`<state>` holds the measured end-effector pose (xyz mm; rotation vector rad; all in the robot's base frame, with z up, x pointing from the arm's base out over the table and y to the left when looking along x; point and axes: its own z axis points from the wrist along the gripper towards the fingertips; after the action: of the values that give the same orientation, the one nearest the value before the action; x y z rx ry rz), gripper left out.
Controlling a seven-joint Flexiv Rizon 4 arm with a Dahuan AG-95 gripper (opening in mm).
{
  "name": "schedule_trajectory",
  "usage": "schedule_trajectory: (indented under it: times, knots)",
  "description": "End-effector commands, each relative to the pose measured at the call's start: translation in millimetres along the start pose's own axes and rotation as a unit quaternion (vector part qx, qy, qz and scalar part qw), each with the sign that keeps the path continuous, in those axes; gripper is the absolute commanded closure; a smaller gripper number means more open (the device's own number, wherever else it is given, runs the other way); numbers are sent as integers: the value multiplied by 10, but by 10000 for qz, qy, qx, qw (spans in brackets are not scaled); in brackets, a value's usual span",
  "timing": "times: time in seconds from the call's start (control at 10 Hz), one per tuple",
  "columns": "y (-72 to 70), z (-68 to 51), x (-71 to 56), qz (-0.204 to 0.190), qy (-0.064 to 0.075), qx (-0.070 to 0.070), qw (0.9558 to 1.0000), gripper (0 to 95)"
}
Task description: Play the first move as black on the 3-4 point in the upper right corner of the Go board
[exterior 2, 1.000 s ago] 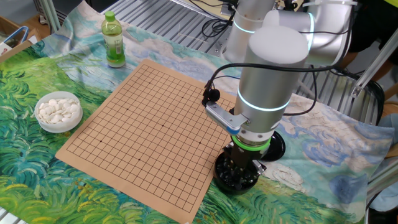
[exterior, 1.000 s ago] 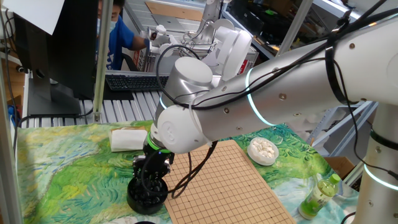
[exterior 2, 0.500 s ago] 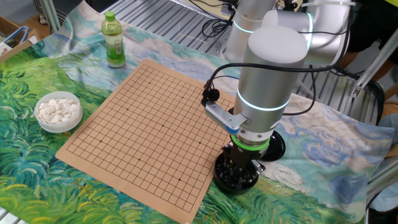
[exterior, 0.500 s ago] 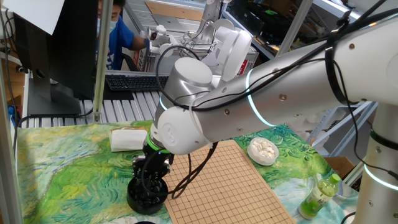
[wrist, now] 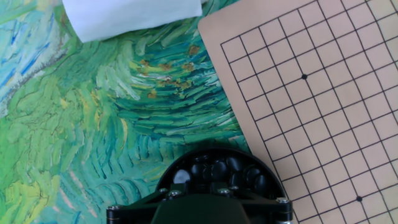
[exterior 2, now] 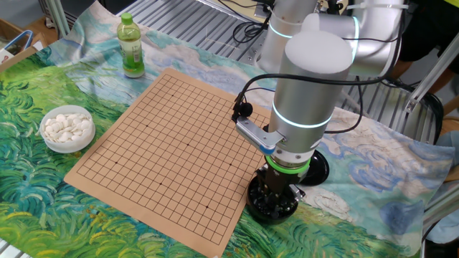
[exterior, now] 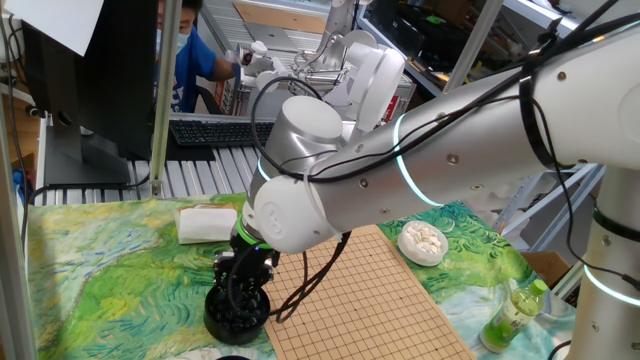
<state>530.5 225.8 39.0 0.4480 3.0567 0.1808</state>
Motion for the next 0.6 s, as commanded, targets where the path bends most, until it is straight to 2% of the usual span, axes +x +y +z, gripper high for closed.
schedule_trajectory:
  times: [0.1,0.3,0.5,0.6]
  knots:
    - [-2,-7,5,-67,6,2,10000,950]
    - [1,-13,5,-65,20,3,10000,950]
    - [33,-116,9,-58,153,23,9999,950]
    - [37,-132,13,-50,124,48,9999,950]
